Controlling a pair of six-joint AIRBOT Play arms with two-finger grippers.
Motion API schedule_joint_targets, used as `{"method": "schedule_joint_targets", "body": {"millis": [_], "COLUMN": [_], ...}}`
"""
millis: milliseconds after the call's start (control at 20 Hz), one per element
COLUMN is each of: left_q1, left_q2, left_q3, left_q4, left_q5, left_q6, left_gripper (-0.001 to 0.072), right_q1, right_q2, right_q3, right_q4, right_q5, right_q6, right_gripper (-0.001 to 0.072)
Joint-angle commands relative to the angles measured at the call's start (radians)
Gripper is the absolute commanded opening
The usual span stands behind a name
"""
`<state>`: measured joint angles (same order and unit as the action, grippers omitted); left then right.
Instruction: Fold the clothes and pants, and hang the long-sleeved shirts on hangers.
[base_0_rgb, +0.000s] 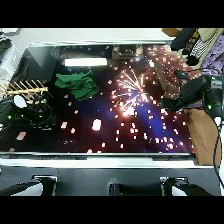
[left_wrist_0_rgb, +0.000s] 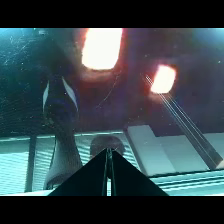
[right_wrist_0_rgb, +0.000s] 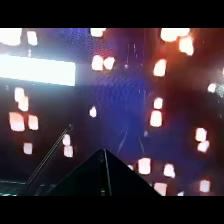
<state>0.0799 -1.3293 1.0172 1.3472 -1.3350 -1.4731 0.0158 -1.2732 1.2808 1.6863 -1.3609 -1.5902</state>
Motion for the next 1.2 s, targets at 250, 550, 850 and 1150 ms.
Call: {"method": "schedule_joint_targets", "body": {"millis": [250, 550, 850, 1150], "left_q1": [0.0, 0.0, 0.0, 0.0], "left_q2": [-0.001, -0.001, -0.001, -0.001], "left_q3": [0.0, 0.0, 0.0, 0.0], "left_q4": [0.0, 0.0, 0.0, 0.0], "left_q5": [0.0, 0.0, 0.0, 0.001], "left_q6": [0.0, 0.0, 0.0, 0.0], "left_gripper": [0.002, 0.002, 0.002, 0.002], "right_q1": [0.001, 0.001, 0.001, 0.001], "right_q2": [0.0, 0.0, 0.0, 0.0], "right_q3": [0.001, 0.001, 0.001, 0.001], "right_q4": [0.0, 0.0, 0.0, 0.003], "right_q5": [0.0, 0.0, 0.0, 0.073], "right_q6": [0.0, 0.0, 0.0, 0.001], "right_gripper": [0.0029, 0.0029, 0.0029, 0.0029]}}
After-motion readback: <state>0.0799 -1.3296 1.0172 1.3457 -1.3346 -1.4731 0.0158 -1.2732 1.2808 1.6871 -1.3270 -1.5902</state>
